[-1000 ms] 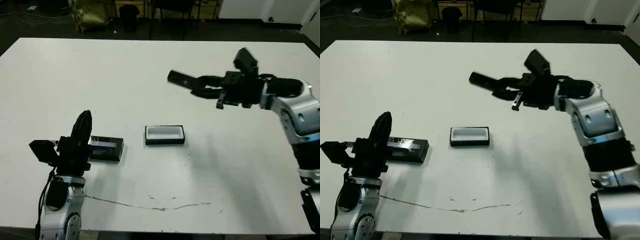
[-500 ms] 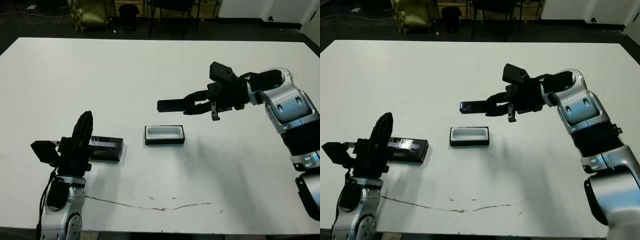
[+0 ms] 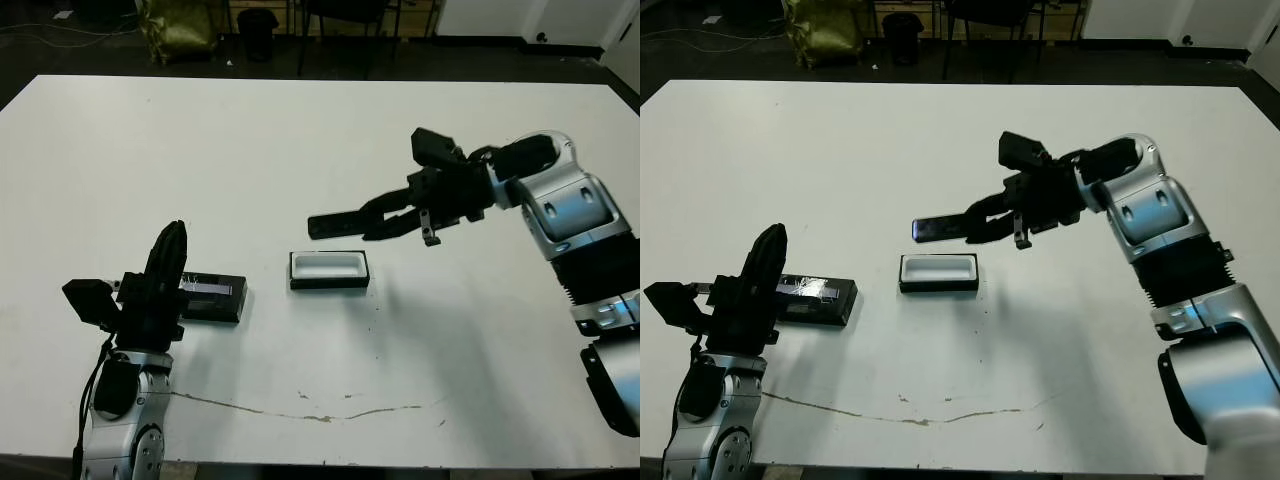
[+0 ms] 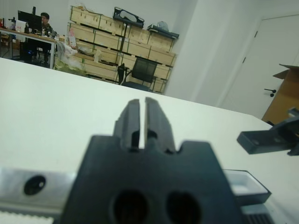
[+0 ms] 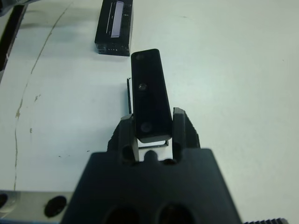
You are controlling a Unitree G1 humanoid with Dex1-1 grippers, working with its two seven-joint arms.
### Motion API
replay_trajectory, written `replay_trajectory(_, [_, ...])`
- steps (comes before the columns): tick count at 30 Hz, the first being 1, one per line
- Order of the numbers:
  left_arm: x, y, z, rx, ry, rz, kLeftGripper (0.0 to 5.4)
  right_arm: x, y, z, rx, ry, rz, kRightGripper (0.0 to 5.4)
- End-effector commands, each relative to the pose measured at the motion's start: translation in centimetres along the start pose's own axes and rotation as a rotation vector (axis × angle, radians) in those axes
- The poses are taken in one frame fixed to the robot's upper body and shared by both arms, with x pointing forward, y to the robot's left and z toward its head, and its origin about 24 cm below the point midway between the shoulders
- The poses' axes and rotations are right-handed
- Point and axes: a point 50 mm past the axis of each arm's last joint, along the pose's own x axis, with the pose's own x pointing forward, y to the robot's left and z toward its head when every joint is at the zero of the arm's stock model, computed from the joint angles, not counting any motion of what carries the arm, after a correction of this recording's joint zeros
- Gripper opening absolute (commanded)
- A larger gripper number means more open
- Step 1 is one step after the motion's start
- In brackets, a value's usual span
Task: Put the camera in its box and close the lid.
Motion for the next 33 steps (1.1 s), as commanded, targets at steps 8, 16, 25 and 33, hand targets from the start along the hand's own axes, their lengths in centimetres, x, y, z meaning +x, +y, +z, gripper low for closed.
replay_trajectory(8, [-0.1,0.1,-0.3,0.007,0.026,0.006,0.00,1.6,0.0,-0.7,0.078,0.029,0.021,0.37])
replay_trajectory(16, [-0.2,0.2,-0.3,0.007,0.027,0.007,0.00,2.2,0.2,-1.3,0.100,0.066,0.043,0.37])
replay_trajectory(25, [-0.3,0.1,-0.3,0.007,0.035,0.014,0.00,2.5,0.3,-1.5,0.063,0.091,0.032,0.37])
replay_trajectory(33, [-0.2,0.2,-0.4,0.002,0.027,0.005,0.00,2.7,0.2,-1.6,0.053,0.099,0.039,0.37])
